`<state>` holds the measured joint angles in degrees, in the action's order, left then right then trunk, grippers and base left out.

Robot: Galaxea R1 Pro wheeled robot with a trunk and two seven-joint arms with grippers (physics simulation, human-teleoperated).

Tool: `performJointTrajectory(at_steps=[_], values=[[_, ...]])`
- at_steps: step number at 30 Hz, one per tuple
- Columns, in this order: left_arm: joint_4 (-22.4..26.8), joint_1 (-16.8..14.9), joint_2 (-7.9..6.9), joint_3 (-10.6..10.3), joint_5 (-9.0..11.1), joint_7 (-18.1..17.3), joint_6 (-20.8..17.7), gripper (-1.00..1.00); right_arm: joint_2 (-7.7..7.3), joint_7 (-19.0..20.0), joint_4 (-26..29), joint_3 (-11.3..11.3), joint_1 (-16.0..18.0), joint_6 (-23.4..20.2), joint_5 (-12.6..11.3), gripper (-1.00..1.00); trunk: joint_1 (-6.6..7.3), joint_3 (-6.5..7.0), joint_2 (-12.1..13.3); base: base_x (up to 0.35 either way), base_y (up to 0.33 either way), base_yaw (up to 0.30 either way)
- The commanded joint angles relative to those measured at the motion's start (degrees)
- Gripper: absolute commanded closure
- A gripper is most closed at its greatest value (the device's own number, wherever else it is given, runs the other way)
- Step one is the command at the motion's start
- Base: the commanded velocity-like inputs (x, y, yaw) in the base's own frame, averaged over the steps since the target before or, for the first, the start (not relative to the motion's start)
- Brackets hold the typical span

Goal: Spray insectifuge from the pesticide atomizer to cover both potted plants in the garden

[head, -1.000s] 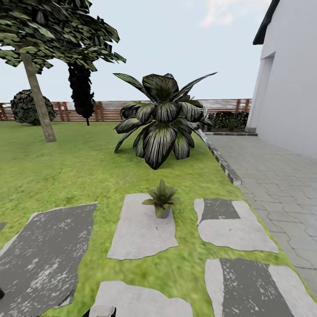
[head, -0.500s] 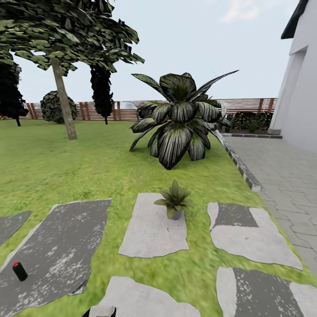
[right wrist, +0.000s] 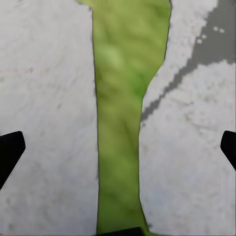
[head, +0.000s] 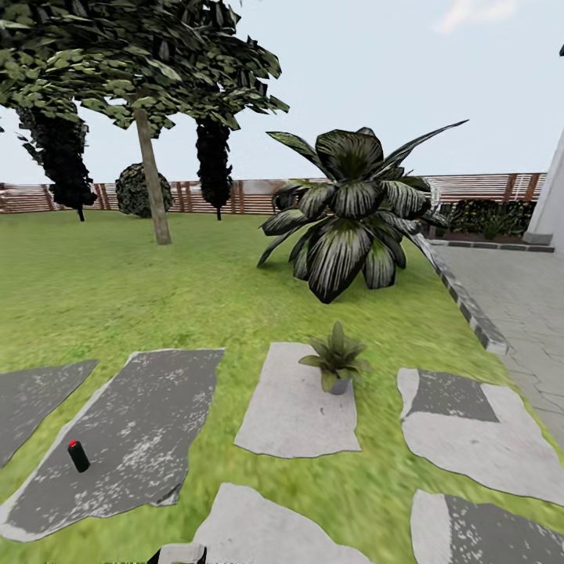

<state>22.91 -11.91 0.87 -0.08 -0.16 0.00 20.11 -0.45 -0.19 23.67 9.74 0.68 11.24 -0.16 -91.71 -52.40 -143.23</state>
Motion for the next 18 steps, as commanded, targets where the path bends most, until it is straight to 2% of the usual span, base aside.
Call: performJointTrajectory(at_steps=[1,18], values=[[-0.06,-0.04,0.01,0.0,-0.01,0.0,0.19,-1.0,0.01,-0.01,-0.03,0.1,0.02,0.19,-0.02,-1.0,0.01,-0.06,-0.02,0.0,0.0,0.244],[-0.06,0.04,0.01,0.0,-0.01,0.0,0.19,-1.0,0.01,0.01,-0.03,0.1,0.02,0.2,-0.02,-1.0,0.01,-0.06,-0.02,0.0,0.0,0.244]])
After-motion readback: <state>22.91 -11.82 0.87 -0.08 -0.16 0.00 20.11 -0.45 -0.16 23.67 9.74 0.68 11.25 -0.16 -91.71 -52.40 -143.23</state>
